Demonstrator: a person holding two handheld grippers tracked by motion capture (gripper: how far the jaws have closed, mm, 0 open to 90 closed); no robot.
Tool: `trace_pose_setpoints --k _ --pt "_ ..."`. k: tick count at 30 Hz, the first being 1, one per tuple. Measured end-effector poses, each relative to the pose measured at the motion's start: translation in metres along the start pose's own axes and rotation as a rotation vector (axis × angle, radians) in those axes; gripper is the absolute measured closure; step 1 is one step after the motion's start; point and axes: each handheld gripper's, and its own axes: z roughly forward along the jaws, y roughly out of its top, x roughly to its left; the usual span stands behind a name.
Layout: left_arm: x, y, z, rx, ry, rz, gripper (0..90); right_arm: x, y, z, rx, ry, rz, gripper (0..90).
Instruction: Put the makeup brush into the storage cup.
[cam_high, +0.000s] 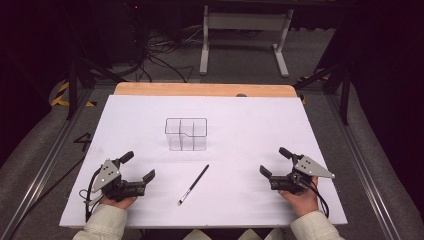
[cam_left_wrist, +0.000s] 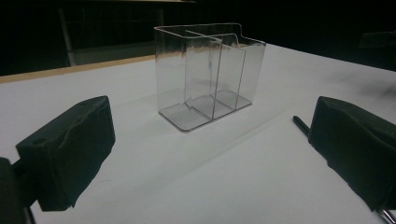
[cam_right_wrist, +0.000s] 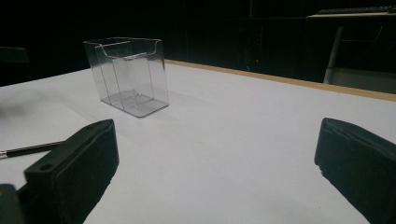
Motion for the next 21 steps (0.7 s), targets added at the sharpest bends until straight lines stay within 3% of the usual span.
trace_pose_setpoints --k 4,7,21 --pt "0.0 0.0 0.0 0.002 0.0 -0.004 1.1 -0.001 0.0 0.0 0.004 0.002 0.008 0.3" --pt "0.0 0.002 -0.001 0.002 0.002 -0.007 1.1 -0.001 0.007 -0.002 0.045 0.033 0.024 0.6" --pt "-0.005 0.009 -0.004 -0.011 -0.011 -0.005 1.0 0.008 0.034 -0.005 -0.012 0.112 0.056 0.2"
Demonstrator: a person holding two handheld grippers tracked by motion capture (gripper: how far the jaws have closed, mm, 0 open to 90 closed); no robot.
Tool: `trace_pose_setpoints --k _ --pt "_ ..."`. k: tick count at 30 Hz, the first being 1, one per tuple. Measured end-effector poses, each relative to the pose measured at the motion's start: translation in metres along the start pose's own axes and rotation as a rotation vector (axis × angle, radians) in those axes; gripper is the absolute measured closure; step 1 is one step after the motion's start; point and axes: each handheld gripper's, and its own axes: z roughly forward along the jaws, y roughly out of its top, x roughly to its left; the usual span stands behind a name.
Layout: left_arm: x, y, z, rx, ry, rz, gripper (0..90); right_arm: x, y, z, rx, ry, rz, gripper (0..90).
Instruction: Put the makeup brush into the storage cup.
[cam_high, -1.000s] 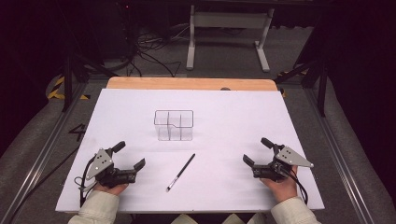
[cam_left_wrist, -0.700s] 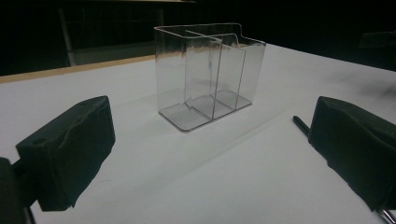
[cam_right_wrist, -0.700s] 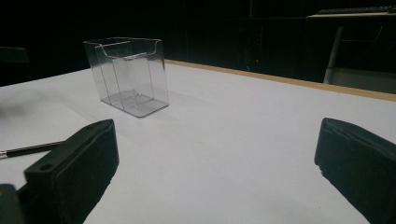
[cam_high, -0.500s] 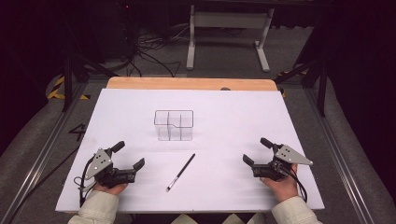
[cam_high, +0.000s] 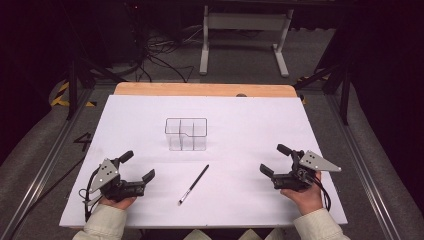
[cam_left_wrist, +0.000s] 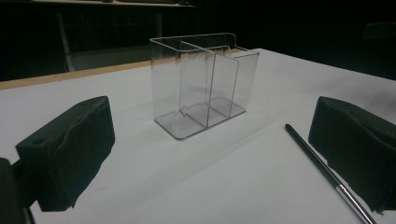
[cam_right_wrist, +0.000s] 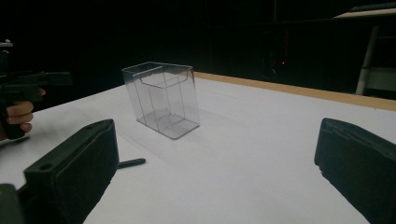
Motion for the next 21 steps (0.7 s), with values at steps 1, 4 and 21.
trace_pose_setpoints --k 1,4,21 --pt "0.0 0.001 0.0 0.001 -0.001 0.001 1.1 0.001 0.002 0.0 -0.008 0.01 0.007 0.3" --pt "-0.001 0.003 -0.001 0.004 -0.003 0.002 0.8 0.001 0.006 0.0 -0.028 0.023 0.02 0.3" --pt "-0.002 0.007 -0.005 -0.022 -0.011 -0.017 0.2 0.004 0.022 0.008 -0.008 0.013 -0.02 4.9"
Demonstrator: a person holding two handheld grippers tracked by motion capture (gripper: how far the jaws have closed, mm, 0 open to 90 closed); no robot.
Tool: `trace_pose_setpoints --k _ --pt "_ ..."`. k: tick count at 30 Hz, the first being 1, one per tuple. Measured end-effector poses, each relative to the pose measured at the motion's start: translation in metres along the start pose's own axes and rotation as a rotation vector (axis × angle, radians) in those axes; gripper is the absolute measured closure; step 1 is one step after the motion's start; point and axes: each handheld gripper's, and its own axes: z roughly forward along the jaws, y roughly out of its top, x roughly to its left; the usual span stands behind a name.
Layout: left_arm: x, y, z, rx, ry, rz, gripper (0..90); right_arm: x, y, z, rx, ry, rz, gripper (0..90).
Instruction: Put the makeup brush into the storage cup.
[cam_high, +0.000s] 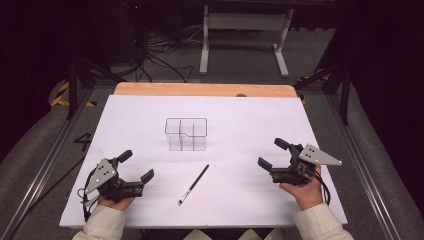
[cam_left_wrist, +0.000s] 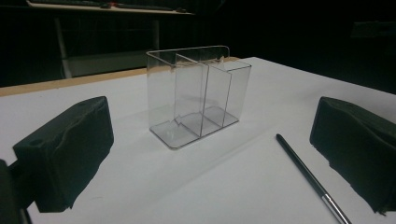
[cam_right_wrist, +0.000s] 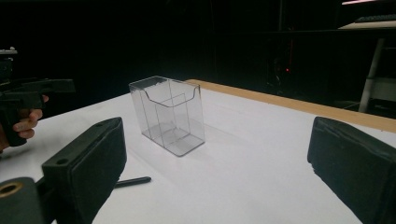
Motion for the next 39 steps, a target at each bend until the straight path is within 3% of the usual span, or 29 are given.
trace_pose_setpoints --k 9,19,28,31,35,39 --pt "0.001 0.0 -0.002 0.005 0.003 -0.011 0.2 0.013 0.017 0.025 0.028 0.06 -0.037 5.0" --pt "0.001 0.0 -0.001 0.014 0.004 -0.004 0.2 0.027 0.028 0.053 0.035 0.147 -0.043 5.0" --pt "0.001 0.001 -0.001 -0.005 -0.002 0.004 0.0 0.034 0.032 0.07 0.06 0.18 -0.047 5.0" --pt "0.001 0.001 0.0 -0.013 0.017 -0.005 0.0 0.035 0.032 0.073 0.063 0.185 -0.043 5.0" --pt "0.002 0.001 -0.001 -0.019 0.025 -0.047 0.0 0.038 0.035 0.078 0.071 0.199 -0.048 5.1" --pt "0.002 0.001 -0.002 -0.008 0.032 -0.036 0.3 0.043 0.041 0.084 0.097 0.214 -0.076 6.2"
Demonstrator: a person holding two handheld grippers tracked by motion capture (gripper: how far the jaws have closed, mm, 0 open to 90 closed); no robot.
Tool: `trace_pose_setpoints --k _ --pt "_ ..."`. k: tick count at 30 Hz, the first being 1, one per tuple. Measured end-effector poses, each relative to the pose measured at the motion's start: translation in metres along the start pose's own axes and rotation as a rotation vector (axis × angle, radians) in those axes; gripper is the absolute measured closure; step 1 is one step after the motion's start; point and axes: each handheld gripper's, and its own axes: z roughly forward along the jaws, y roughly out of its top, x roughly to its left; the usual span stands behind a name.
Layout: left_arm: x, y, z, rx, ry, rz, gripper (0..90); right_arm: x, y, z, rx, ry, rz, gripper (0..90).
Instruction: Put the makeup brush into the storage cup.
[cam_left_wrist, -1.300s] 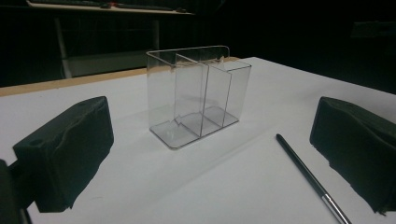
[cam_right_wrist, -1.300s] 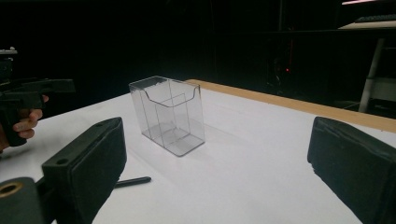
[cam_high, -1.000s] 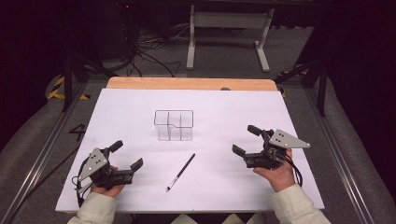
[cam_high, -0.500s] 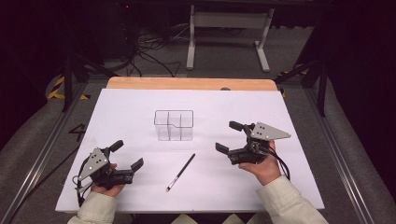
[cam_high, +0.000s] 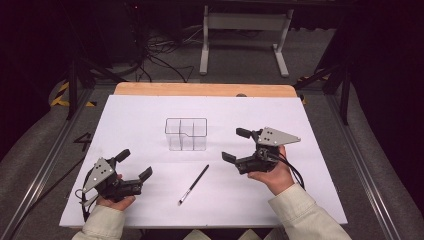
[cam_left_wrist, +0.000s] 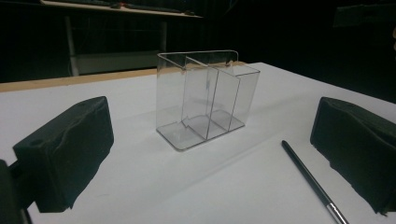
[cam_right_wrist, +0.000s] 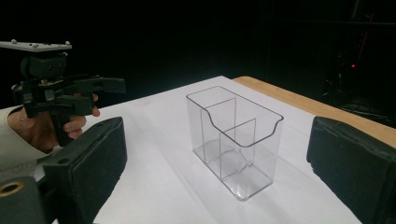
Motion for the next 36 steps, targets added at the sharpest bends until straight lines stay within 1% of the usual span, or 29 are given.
trace_pose_setpoints --k 3,4,5,8,9,10,11,12,15,16,17,19,22,24,28,29,31,32,33,34,36 --pt "-0.001 0.0 -0.001 0.008 0.001 0.02 1.0 0.002 0.005 0.006 0.031 0.006 -0.016 6.3" --pt "-0.001 0.0 -0.002 0.011 0.001 0.022 1.4 0.002 0.007 0.008 0.049 0.01 -0.022 6.3" --pt "-0.001 0.0 -0.002 0.016 0.0 0.023 1.6 0.002 0.008 0.01 0.054 0.017 -0.027 6.6" --pt "-0.001 -0.001 -0.003 0.024 -0.002 0.019 2.4 0.004 0.014 0.017 0.108 0.028 -0.053 6.7" --pt "-0.001 -0.001 -0.003 0.024 -0.002 0.019 2.5 0.004 0.014 0.017 0.108 0.028 -0.053 6.7" --pt "-0.001 -0.001 -0.003 0.036 0.0 0.017 2.6 0.004 0.018 0.022 0.145 0.043 -0.064 6.8" --pt "-0.001 -0.001 -0.003 0.036 0.0 0.017 2.7 0.004 0.018 0.022 0.145 0.043 -0.064 6.8" --pt "-0.001 -0.001 -0.003 0.045 0.001 0.018 2.8 0.005 0.022 0.026 0.178 0.053 -0.077 6.8" --pt "-0.001 -0.001 -0.002 0.055 0.001 0.022 3.2 0.006 0.025 0.032 0.225 0.057 -0.091 6.8" --pt "-0.001 -0.002 -0.002 0.059 -0.001 0.022 3.5 0.006 0.026 0.034 0.238 0.061 -0.092 6.8" --pt "-0.001 -0.002 -0.001 0.067 -0.003 0.02 3.5 0.006 0.026 0.034 0.238 0.061 -0.092 6.8" --pt "-0.001 -0.002 -0.001 0.078 -0.003 0.027 4.3 0.007 0.026 0.038 0.255 0.073 -0.096 7.4" --pt "0.0 -0.002 0.0 0.087 -0.004 0.02 4.6 0.009 0.028 0.043 0.286 0.083 -0.102 7.7" --pt "0.001 -0.002 0.0 0.087 -0.013 0.008 4.6 0.01 0.029 0.047 0.309 0.094 -0.109 8.5" --pt "0.001 -0.003 0.0 0.093 -0.011 0.002 4.6 0.011 0.032 0.056 0.361 0.112 -0.138 9.3" --pt "0.001 -0.003 0.0 0.102 -0.008 0.001 4.6 0.012 0.033 0.058 0.378 0.114 -0.148 9.3" --pt "0.002 -0.003 -0.001 0.104 -0.007 0.0 4.6 0.012 0.035 0.061 0.399 0.118 -0.159 9.7" --pt "0.002 -0.003 -0.001 0.104 -0.007 0.0 4.8 0.012 0.035 0.061 0.399 0.118 -0.159 9.7" --pt "0.002 -0.003 -0.002 0.112 -0.007 -0.007 4.8 0.013 0.035 0.063 0.41 0.122 -0.166 10.4" --pt "0.002 -0.003 -0.002 0.114 -0.008 -0.01 5.4 0.013 0.037 0.066 0.436 0.127 -0.176 10.4" --pt "0.002 -0.003 -0.003 0.122 -0.009 -0.013 5.8 0.014 0.038 0.069 0.46 0.137 -0.186 10.4"
